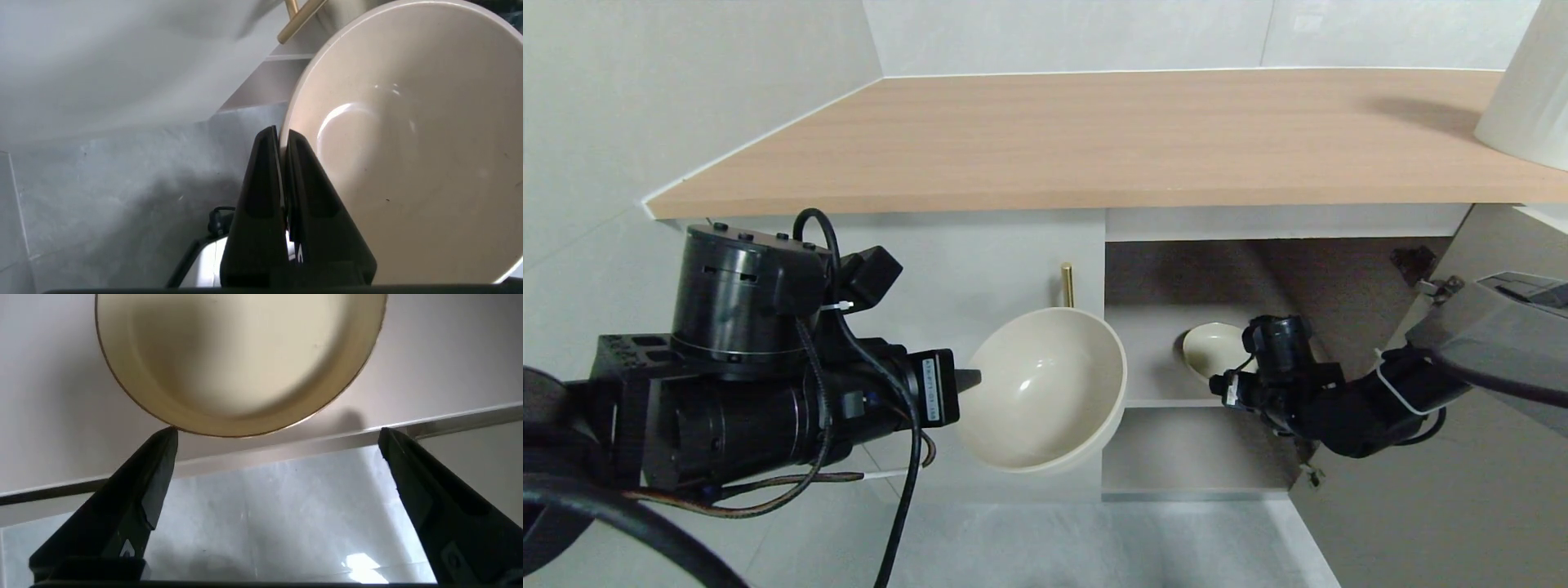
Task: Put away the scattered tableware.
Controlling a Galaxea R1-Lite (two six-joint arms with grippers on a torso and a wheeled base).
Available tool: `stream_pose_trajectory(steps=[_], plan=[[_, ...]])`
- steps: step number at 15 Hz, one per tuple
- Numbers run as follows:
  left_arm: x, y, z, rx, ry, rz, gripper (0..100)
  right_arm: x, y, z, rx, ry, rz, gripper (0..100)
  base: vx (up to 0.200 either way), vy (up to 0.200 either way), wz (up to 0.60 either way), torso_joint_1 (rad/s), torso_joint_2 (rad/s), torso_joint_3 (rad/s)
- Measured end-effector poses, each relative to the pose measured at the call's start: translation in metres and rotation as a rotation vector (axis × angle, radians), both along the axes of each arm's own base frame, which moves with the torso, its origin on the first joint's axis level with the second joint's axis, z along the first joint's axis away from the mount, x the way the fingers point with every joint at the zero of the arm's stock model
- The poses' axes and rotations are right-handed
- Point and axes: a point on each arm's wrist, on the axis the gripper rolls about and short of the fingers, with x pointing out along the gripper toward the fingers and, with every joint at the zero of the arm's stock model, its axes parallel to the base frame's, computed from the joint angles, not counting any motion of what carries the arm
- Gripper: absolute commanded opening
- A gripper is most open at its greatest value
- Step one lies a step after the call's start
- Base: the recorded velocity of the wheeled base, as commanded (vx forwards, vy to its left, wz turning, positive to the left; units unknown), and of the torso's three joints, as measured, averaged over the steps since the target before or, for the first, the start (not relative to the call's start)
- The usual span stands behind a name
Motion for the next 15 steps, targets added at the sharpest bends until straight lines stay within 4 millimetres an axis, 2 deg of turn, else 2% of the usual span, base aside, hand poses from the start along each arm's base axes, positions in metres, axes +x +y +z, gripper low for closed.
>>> stream_pose_trajectory(steps=[2, 5, 7, 10, 13, 15], plan=[[0.000, -0.003, -0.002, 0.022, -0.006, -0.024, 0, -0.007, -0.002, 0.010, 0.012, -0.004, 0.018, 100, 0.000, 0.000, 0.00, 0.000, 0.00, 0.000], [0.001, -0.016, -0.012, 0.116, -0.020, -0.098, 0, -0.034, -0.003, 0.044, 0.049, 0.009, 0.115, 100, 0.000, 0.000, 0.00, 0.000, 0.00, 0.000], [0.002, -0.030, -0.026, 0.183, -0.004, -0.127, 0, -0.063, -0.002, 0.077, 0.073, 0.051, 0.203, 100, 0.000, 0.000, 0.00, 0.000, 0.00, 0.000], [0.006, -0.053, -0.051, 0.317, 0.010, -0.093, 0, -0.121, 0.010, 0.127, 0.098, 0.085, 0.369, 100, 0.000, 0.000, 0.00, 0.000, 0.00, 0.000], [0.007, -0.075, -0.068, 0.410, 0.006, -0.065, 0, -0.167, 0.023, 0.149, 0.087, 0.116, 0.504, 100, 0.000, 0.000, 0.00, 0.000, 0.00, 0.000], [0.003, -0.083, -0.072, 0.424, 0.004, -0.080, 0, -0.181, 0.031, 0.150, 0.079, 0.119, 0.557, 100, 0.000, 0.000, 0.00, 0.000, 0.00, 0.000]])
